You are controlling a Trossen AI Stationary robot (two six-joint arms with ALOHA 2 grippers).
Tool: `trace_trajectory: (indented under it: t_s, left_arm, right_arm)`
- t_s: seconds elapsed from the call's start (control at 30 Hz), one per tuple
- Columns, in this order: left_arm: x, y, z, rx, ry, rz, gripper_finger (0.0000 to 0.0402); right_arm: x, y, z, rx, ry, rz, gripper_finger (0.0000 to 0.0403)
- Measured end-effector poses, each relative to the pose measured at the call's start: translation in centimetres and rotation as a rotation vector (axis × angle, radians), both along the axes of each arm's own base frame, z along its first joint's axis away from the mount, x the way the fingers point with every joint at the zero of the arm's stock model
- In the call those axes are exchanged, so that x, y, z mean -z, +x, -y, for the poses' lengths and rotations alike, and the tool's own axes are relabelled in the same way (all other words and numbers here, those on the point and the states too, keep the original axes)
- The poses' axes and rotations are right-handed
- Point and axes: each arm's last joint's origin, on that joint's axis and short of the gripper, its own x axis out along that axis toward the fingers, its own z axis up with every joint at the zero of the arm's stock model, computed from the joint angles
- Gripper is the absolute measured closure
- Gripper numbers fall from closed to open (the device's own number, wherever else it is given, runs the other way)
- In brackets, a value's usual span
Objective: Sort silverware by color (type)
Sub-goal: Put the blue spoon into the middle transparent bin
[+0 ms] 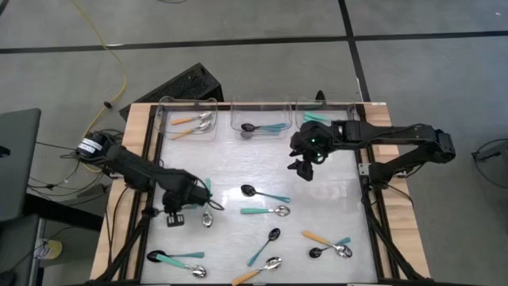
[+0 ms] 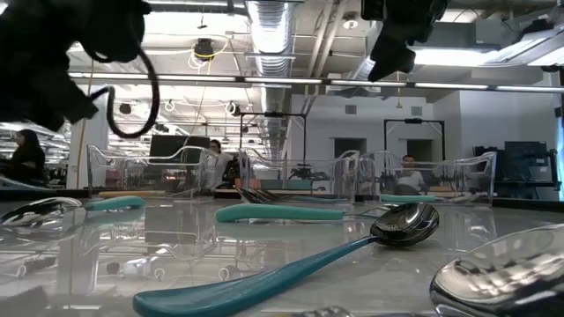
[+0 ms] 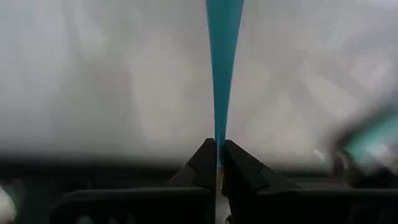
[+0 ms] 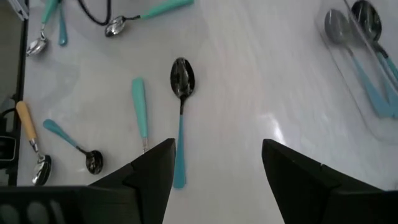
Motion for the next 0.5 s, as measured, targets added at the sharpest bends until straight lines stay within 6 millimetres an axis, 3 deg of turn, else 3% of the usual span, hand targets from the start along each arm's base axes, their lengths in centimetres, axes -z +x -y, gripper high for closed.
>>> trace_trajectory:
  t_s: [0.17,0.37,0.5]
  left_arm:
    - [-2.5,1.5,-1.7,-0.045,0.046,0.033,0.0401]
    - [-7.2,5.1,-4.0,-0.026,0.189,0.338,0.0401]
    - [-11.1,7.9,-7.2,-0.005,0.377,0.623,0.0401]
  right_arm:
    - [-0.3,0.3,0.0,-0.002,-0.007,0.04,0.0139]
    - [-0.3,0.3,0.0,0.006,0.001,0.043,0.0139]
    - [-0.3,0.3,-0.2,0.016,0.018,0.04,0.0139]
